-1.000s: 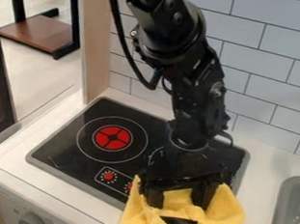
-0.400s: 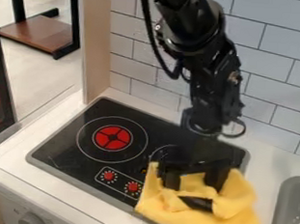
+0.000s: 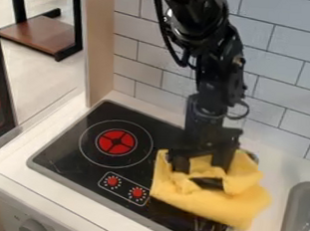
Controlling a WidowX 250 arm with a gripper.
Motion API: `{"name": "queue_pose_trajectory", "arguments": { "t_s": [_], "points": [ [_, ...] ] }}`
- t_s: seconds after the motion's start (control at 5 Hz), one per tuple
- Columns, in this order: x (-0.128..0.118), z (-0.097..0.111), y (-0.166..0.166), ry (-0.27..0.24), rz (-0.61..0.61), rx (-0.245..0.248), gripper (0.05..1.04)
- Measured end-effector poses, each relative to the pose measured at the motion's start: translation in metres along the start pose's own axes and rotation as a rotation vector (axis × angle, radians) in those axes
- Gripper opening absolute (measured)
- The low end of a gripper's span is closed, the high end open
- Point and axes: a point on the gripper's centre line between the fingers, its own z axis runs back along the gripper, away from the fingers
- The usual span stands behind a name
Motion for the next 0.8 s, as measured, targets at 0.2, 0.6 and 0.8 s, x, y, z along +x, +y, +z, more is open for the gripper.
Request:
{"name": "queue_pose_trajectory", "arguments": {
  "t_s": [0.2, 0.6, 0.8],
  "points": [
    [0.023, 0.003, 0.003, -0.014, 0.073, -0.009, 1.0],
    [0.069, 0.003, 0.044, -0.046, 0.239, 0.015, 1.0],
    [0.082, 0.006, 0.075, -0.05, 0.33, 0.028, 1.0]
  ]
}}
